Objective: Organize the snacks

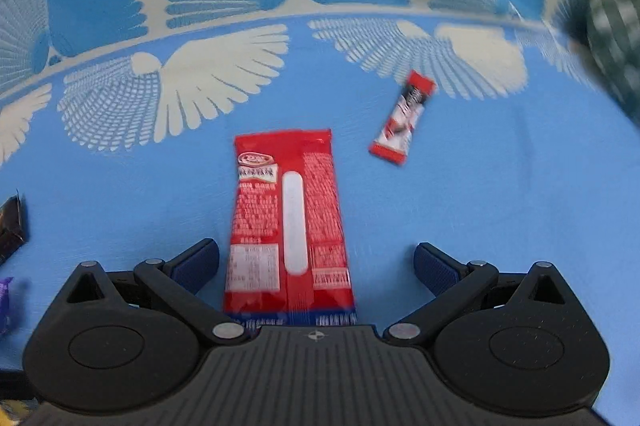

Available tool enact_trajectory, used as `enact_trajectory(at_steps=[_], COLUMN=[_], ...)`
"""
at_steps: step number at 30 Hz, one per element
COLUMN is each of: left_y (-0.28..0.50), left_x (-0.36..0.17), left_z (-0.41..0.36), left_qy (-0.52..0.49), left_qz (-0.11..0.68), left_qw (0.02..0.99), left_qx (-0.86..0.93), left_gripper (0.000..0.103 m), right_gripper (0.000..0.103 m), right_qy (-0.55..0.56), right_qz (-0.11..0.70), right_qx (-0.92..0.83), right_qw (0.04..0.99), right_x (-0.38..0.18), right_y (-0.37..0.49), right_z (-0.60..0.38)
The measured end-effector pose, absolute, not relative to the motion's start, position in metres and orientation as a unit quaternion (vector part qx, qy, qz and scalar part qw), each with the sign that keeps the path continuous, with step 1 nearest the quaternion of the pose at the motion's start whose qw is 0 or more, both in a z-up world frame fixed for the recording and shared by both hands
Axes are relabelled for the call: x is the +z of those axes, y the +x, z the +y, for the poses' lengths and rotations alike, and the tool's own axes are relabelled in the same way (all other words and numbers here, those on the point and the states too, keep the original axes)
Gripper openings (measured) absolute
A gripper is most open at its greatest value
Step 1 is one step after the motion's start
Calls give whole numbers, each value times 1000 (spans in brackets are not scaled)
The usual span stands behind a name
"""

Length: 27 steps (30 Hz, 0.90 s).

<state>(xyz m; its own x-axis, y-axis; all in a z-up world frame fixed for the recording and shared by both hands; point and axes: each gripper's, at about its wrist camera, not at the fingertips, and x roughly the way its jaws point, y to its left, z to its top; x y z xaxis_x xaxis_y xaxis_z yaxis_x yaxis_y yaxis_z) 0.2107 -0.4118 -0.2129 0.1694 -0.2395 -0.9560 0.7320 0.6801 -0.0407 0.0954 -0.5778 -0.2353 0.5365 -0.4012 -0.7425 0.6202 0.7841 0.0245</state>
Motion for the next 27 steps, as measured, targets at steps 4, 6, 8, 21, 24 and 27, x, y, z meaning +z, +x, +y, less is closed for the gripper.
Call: enact_trajectory(at_steps=[4, 6, 8, 21, 24, 27], left_y=[212, 209, 210, 179, 164, 144], left_x=[-211, -204, -198, -128, -99, -69], left_z=[-413, -411, -406, -351, -330, -302], left_qy=[229, 240, 228, 159, 144, 128], left_qz=[544, 532, 541, 517, 501, 486], left_qw=[737, 745, 739, 765, 776, 787], left_qx=[-330, -324, -330, -349, -354, -359], left_gripper=[90, 61, 19, 16, 16, 16], right_gripper=[103, 99, 81, 40, 40, 40], right_qy=[138, 136, 125, 109, 114, 126], right_qz=[385, 386, 370, 318, 293, 272], right_qx=[-288, -287, -283, -277, -283, -281], right_qw=[866, 866, 876, 900, 906, 912], right_x=[-235, -233, -229, -177, -149, -120], right_y=[100, 99, 92, 38, 17, -8], right_z=[-583, -582, -574, -540, -531, -511])
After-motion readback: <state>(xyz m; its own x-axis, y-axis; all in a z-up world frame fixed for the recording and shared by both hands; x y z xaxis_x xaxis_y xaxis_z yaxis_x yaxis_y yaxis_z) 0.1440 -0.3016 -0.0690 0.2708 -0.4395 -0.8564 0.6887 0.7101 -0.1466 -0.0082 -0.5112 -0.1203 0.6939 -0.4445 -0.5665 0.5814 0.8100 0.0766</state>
